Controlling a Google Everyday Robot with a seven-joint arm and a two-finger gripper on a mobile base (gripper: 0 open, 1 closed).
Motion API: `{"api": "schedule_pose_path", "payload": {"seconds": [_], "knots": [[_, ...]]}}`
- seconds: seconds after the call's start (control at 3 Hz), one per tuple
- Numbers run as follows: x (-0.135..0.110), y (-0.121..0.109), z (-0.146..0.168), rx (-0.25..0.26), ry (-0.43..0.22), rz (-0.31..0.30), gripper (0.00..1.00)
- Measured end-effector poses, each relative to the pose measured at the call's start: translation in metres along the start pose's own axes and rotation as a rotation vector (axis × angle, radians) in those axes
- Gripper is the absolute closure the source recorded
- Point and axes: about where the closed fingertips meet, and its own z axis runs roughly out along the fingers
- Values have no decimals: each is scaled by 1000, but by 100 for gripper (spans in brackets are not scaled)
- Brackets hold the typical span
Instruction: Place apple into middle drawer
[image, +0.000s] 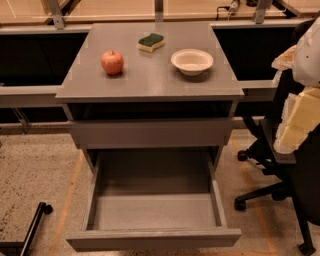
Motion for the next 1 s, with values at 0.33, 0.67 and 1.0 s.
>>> {"api": "schedule_pose_path", "payload": {"seconds": [0.33, 0.67, 1.0], "knots": [[0, 0, 0, 0, 0, 0, 0], [-45, -22, 7, 8, -86, -64, 0], [-97, -52, 21, -17, -184, -109, 0]]}}
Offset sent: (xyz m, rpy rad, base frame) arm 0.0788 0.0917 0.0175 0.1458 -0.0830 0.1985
